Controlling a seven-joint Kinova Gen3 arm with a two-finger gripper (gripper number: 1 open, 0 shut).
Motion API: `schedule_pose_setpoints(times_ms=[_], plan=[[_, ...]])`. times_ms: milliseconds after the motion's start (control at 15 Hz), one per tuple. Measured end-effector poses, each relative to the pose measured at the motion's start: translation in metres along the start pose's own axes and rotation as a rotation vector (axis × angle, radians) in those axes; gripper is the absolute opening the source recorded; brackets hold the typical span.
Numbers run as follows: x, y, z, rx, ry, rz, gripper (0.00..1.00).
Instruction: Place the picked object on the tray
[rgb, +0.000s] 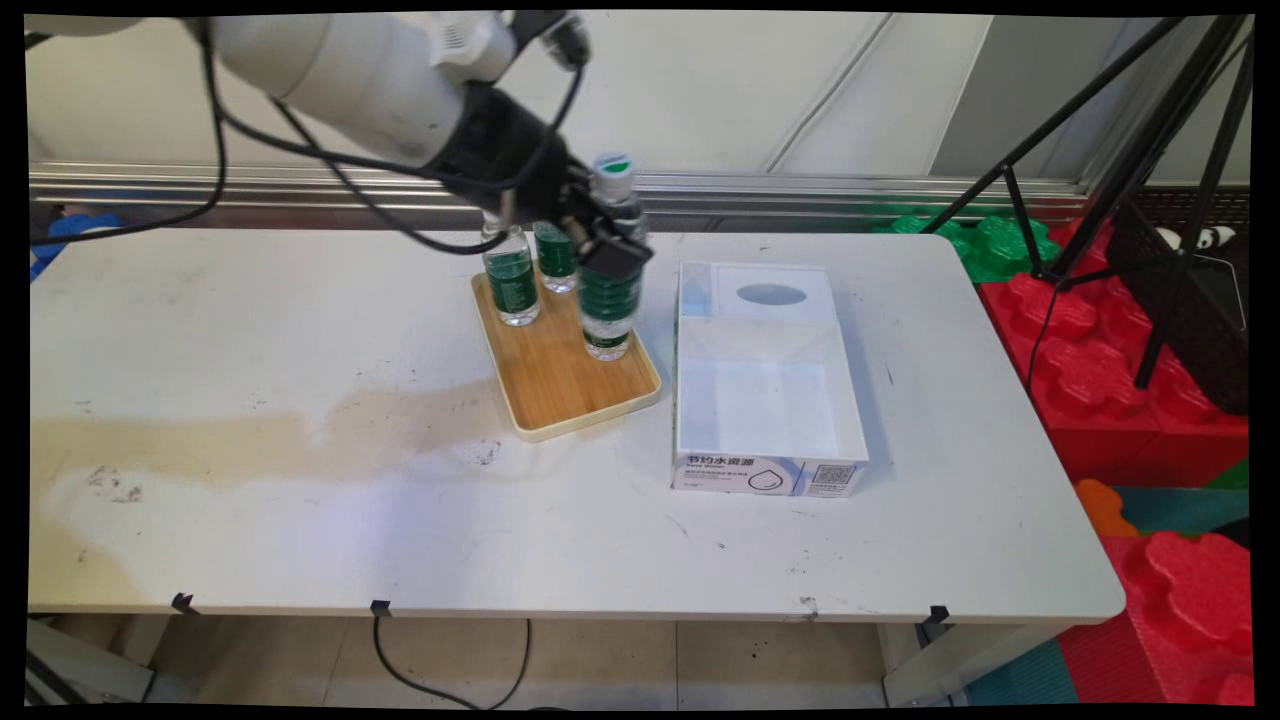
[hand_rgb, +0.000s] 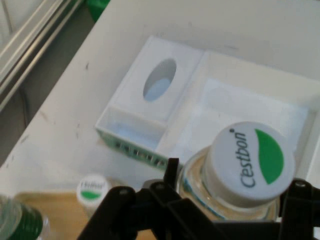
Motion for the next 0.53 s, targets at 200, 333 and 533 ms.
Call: schedule_pose_setpoints(times_ms=[200, 333, 533], plan=[[-0.020, -0.005, -0.011, 0.005, -0.027, -0.019, 0.00], [-0.030, -0.007, -0.015, 0.007, -0.042, -0.028, 0.00], [-0.041, -0.010, -0.017, 0.010, -0.058, -0.041, 0.00]])
